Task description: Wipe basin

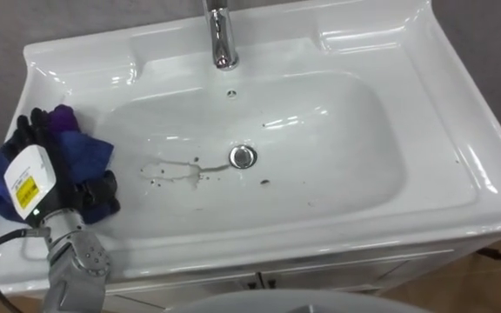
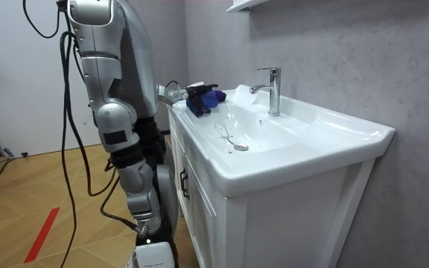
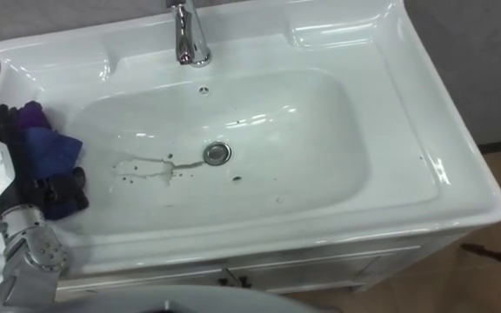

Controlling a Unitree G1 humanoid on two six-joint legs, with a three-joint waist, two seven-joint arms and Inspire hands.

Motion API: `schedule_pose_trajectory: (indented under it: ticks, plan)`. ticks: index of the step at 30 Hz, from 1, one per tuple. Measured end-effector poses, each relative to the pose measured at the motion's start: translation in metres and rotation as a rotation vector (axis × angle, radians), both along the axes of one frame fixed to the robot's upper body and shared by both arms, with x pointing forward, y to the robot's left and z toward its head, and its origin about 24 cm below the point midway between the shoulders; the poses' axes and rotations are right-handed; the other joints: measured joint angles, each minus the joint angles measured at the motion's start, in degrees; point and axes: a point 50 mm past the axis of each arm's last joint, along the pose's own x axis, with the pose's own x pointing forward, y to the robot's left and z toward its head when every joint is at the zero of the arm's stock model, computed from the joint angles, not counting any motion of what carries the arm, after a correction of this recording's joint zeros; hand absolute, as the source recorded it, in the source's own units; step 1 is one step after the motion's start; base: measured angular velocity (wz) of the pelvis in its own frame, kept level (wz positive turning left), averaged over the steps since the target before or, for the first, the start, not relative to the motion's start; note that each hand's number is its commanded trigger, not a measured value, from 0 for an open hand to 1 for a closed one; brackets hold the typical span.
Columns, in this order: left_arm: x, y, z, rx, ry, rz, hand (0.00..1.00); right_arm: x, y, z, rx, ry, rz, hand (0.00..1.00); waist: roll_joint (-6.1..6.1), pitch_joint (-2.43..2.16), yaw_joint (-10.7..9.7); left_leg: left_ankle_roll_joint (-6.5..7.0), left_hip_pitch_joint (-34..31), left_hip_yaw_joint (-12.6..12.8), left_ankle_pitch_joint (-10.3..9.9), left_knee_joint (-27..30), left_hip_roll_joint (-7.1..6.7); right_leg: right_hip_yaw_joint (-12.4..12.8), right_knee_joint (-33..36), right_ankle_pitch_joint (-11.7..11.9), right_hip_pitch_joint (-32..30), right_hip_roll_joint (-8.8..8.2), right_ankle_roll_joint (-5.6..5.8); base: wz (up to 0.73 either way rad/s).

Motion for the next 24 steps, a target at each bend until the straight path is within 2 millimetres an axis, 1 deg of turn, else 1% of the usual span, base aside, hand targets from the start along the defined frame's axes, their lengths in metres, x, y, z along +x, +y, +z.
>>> schedule_pose_trajectory:
  ticks: [1,2,3,4,5,8,13,18,21,24]
  plan:
    - [0.000,0.000,-0.001,0.000,0.004,0.003,0.00,0.000,0.000,0.000,-0.001,0.002,0.001,0.00,0.03,0.01,0.00,0.00,0.26,0.27,0.00,-0.02,0.02,0.36,0.00,0.00,0.10,0.01,0.00,-0.11]
    - [-0.001,0.001,-0.001,0.000,0.006,0.004,0.21,0.001,0.000,0.000,-0.002,0.001,0.003,0.00,0.03,0.02,0.00,0.00,0.32,0.35,0.00,-0.05,0.02,0.46,0.00,0.00,0.10,0.02,0.00,-0.09]
    - [0.000,0.001,-0.001,-0.001,0.009,0.005,0.62,0.000,0.000,0.000,-0.009,0.001,0.003,0.00,0.04,0.02,-0.03,0.00,0.43,0.44,0.00,-0.15,0.02,0.58,0.01,0.00,0.13,0.02,0.00,-0.06]
    - [0.000,0.001,-0.001,-0.006,0.012,0.005,0.87,-0.001,-0.001,0.000,-0.012,0.003,0.004,0.00,0.05,0.02,-0.02,0.01,0.52,0.54,-0.01,-0.23,0.02,0.80,0.02,0.00,0.13,0.03,0.00,-0.05]
    - [0.000,0.001,-0.002,-0.015,0.013,0.009,1.00,-0.001,-0.001,0.000,-0.013,0.005,0.007,0.00,0.06,0.02,-0.01,0.01,0.56,0.64,-0.01,-0.25,0.01,0.97,0.03,0.00,0.11,0.04,0.00,-0.08]
    - [-0.002,0.002,-0.004,-0.057,0.014,0.032,1.00,-0.003,-0.001,0.001,-0.026,0.018,0.026,0.00,0.30,0.06,-0.05,0.02,0.90,0.92,-0.01,-0.68,0.01,1.47,0.03,0.00,0.06,0.07,0.00,-0.07]
    - [-0.002,0.002,-0.004,-0.056,-0.003,0.026,1.00,-0.005,-0.001,0.001,-0.035,0.025,0.031,0.00,0.33,0.04,-0.03,0.02,0.94,1.00,-0.01,-0.71,0.05,1.77,0.02,-0.01,-0.03,0.17,-0.02,-0.01]
    - [-0.001,0.003,-0.003,-0.048,-0.019,0.036,1.00,-0.002,-0.001,0.000,-0.035,0.021,0.046,0.00,0.21,-0.03,-0.02,0.04,1.07,1.02,0.01,-0.65,0.03,2.07,0.01,-0.01,0.06,0.16,-0.01,0.00]
    - [0.000,0.008,-0.001,-0.033,-0.038,0.061,1.00,-0.001,0.000,0.000,-0.034,0.019,0.050,0.00,0.01,-0.14,-0.02,0.04,1.29,1.13,0.01,-0.66,0.03,2.36,-0.01,-0.02,0.17,0.16,0.00,-0.03]
    - [0.000,0.014,0.001,-0.018,-0.041,0.075,1.00,-0.001,0.000,0.000,-0.034,0.019,0.051,0.00,-0.01,-0.16,-0.04,0.04,1.59,1.63,0.01,-0.72,0.02,2.86,0.01,-0.03,0.22,0.16,0.00,-0.08]
